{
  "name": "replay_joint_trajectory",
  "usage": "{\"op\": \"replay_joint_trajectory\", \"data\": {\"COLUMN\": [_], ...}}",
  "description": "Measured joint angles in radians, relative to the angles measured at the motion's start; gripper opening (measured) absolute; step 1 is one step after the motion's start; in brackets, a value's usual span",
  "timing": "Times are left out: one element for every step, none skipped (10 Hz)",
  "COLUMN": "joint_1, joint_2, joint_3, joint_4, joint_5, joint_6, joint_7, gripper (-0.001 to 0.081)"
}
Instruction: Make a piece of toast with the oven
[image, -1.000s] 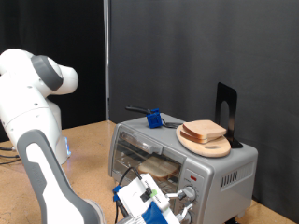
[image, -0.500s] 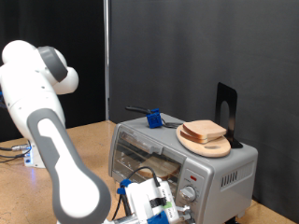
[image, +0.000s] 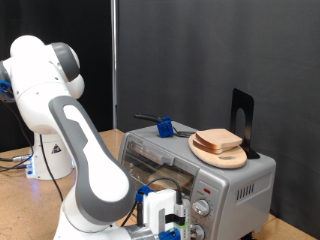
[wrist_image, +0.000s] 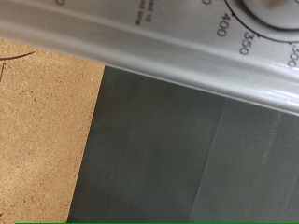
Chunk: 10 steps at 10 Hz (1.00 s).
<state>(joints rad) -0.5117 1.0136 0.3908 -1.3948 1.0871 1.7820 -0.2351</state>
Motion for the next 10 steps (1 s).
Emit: {"op": "replay_joint_trajectory", "data": {"joint_1": [-0.004, -0.007, -0.012, -0.016, -0.020, -0.024, -0.026, -0.027, -0.028, -0.030], "joint_2": [0.000, 0.000, 0.000, 0.000, 0.000, 0.000, 0.000, 0.000, 0.000, 0.000], "joint_3": [0.001, 0.001, 0.003, 0.003, 0.005, 0.006, 0.007, 0.007, 0.008, 0.011], "joint_4": [-0.006, -0.010, -0.013, -0.017, -0.020, -0.021, -0.022, -0.023, -0.025, -0.032], "joint_5": [0.003, 0.005, 0.007, 0.008, 0.013, 0.018, 0.023, 0.026, 0.035, 0.052], "joint_6": [0.000, -0.002, -0.005, -0.006, -0.006, -0.006, -0.005, -0.005, 0.000, 0.008], "joint_7": [-0.001, -0.001, 0.000, 0.000, -0.003, -0.006, -0.008, -0.012, -0.031, -0.064], "gripper": [0.0000, 0.0000, 0.0000, 0.0000, 0.0000, 0.0000, 0.0000, 0.0000, 0.0000, 0.0000]}}
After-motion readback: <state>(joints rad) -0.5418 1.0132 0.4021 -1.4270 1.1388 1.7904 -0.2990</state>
